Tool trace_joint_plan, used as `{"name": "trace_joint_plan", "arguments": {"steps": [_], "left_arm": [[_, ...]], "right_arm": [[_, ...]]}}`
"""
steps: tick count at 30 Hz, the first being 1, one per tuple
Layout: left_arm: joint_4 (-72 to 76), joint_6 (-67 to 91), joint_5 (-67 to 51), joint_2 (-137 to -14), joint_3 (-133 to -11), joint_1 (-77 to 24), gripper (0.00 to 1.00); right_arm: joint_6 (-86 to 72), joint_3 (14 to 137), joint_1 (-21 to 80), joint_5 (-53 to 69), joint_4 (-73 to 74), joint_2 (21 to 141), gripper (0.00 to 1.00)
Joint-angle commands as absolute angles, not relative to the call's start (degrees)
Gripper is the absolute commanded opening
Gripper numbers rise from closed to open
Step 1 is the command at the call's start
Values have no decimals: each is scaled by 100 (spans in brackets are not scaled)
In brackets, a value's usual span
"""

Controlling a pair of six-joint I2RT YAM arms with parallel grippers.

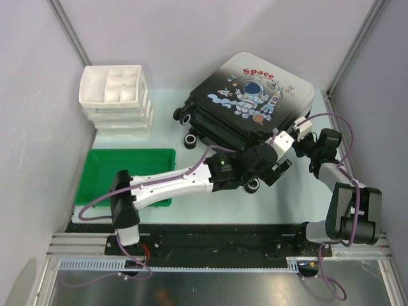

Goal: Open, take out, and arrange the luggage

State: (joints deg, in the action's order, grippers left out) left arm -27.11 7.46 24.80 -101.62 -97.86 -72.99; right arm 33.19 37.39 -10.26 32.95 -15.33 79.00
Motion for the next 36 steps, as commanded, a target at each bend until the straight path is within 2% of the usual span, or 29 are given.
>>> {"name": "trace_joint_plan", "arguments": {"steps": [1,5,12,19,20,21,23,24,26,27,29,36], "left_arm": [[-2575,651,3750,-10379,-10230,-7330,100],[-2654,632,3929,-10494,-10082,-7242,100],[-2689,984,2771,-10318,-9414,-6839,98],[-2707,914,1609,-10011,-8728,-6522,84],[-2698,897,1556,-9950,-8658,-6487,81],[-2707,879,1390,-9897,-8518,-6452,72],[-2707,879,1205,-9686,-8333,-6224,61],[-2698,862,908,-9625,-8149,-6118,49],[-2707,791,730,-9406,-7946,-5811,38],[-2707,730,695,-9317,-7710,-5740,17],[-2698,511,624,-9089,-7516,-5503,0],[-2707,18,765,-8544,-6882,-4871,0]], "right_arm": [[3270,3797,-932,4052,-1495,7585,0],[3138,3797,-905,4087,-1266,7541,0],[3129,3797,-791,4140,-1028,7436,0],[3041,3797,-589,3938,-774,7216,0],[3032,3779,-580,3816,-747,7181,0],[3032,3788,-589,3736,-721,7146,0],[3093,3788,-702,3499,-668,7154,0],[3155,3779,-764,3455,-677,7172,0],[3251,3779,-957,3410,-729,7233,0],[3356,3788,-1158,3428,-782,7251,0],[3462,3779,-1335,3515,-826,7330,0],[3735,3858,-1801,3481,-1282,7629,0]]}}
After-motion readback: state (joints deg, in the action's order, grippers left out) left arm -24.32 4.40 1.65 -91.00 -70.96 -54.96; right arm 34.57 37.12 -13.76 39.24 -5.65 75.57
